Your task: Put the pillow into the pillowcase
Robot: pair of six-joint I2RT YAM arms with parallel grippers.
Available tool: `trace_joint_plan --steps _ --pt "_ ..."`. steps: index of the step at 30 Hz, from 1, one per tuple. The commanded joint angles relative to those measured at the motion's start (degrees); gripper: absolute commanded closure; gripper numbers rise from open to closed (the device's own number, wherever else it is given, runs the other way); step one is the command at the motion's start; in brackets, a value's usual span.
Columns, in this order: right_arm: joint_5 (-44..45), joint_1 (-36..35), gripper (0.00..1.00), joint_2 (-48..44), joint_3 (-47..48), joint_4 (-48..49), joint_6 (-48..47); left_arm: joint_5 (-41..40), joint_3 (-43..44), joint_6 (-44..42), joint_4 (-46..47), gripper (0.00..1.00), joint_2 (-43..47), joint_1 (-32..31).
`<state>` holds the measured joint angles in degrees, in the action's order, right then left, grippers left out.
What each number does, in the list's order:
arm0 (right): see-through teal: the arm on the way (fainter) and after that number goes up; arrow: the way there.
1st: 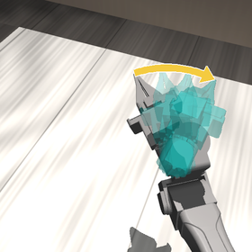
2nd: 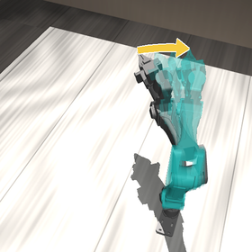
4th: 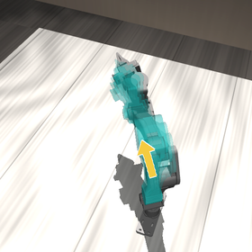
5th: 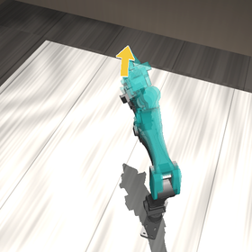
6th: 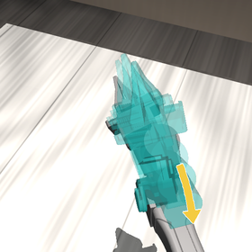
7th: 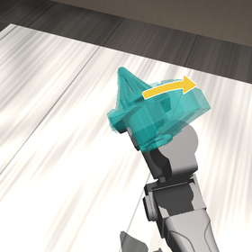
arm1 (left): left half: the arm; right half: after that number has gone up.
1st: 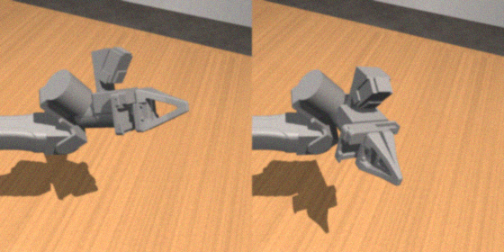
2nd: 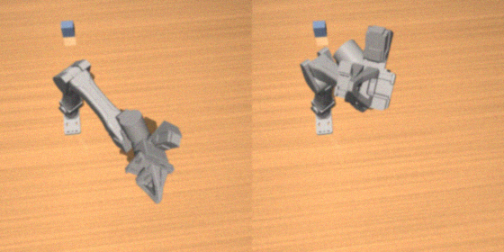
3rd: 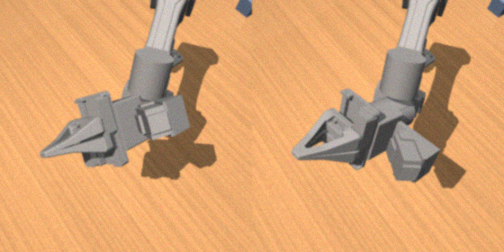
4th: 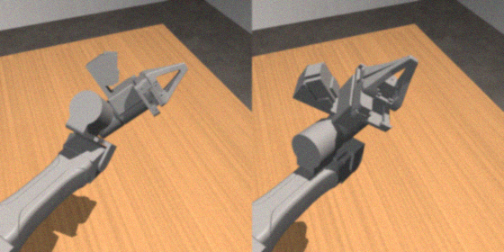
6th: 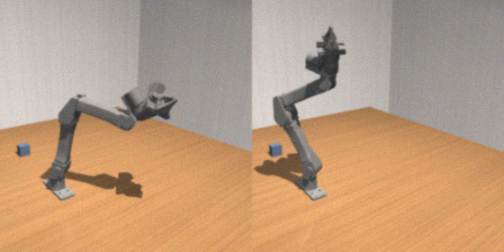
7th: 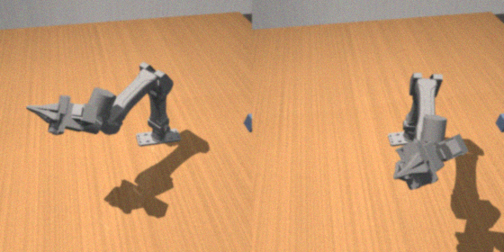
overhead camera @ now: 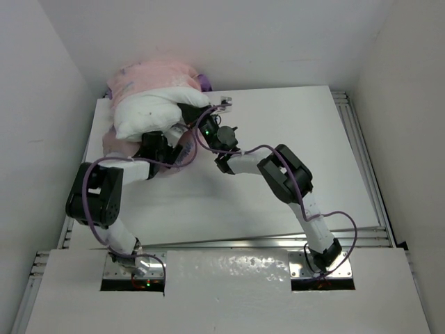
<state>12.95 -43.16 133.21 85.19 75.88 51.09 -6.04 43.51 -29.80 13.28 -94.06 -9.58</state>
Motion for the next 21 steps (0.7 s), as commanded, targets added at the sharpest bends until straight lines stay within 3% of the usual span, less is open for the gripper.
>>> trace_joint_plan --steps 1,2,4,5,9,10,16,21 --pt "1.5 0.9 1.00 -5.2 -2.6 6.1 -0.4 -2.1 7.6 1.1 -2.3 0.40 -4.6 3.6" --pt "1.4 0.9 1.00 -5.6 -2.9 5.8 -0.6 -0.5 8.3 1.1 -2.9 0.59 -5.3 3.8" --pt "1.3 0.9 1.00 -5.4 -3.1 4.7 -0.5 0.5 10.2 0.5 -5.3 0.81 -6.6 4.0" --pt "1.3 0.9 1.00 -5.2 -2.6 4.3 -0.6 2.2 10.4 0.5 -5.6 1.00 -6.6 4.4" --pt "2.0 1.3 1.00 -3.4 -0.4 1.4 -2.0 11.4 10.7 -1.6 -12.9 1.00 -2.7 6.2" --pt "2.1 1.4 1.00 -2.4 0.1 1.1 -2.4 14.9 11.0 -4.4 -19.9 1.00 -1.5 6.4" --pt "2.0 1.7 1.00 1.3 7.1 -2.8 -4.2 27.0 10.2 -16.4 -41.9 1.00 13.0 6.4" --pt "2.3 0.5 1.00 6.3 14.9 -11.1 -11.6 33.3 13.6 -18.1 -53.5 1.00 23.7 6.1"
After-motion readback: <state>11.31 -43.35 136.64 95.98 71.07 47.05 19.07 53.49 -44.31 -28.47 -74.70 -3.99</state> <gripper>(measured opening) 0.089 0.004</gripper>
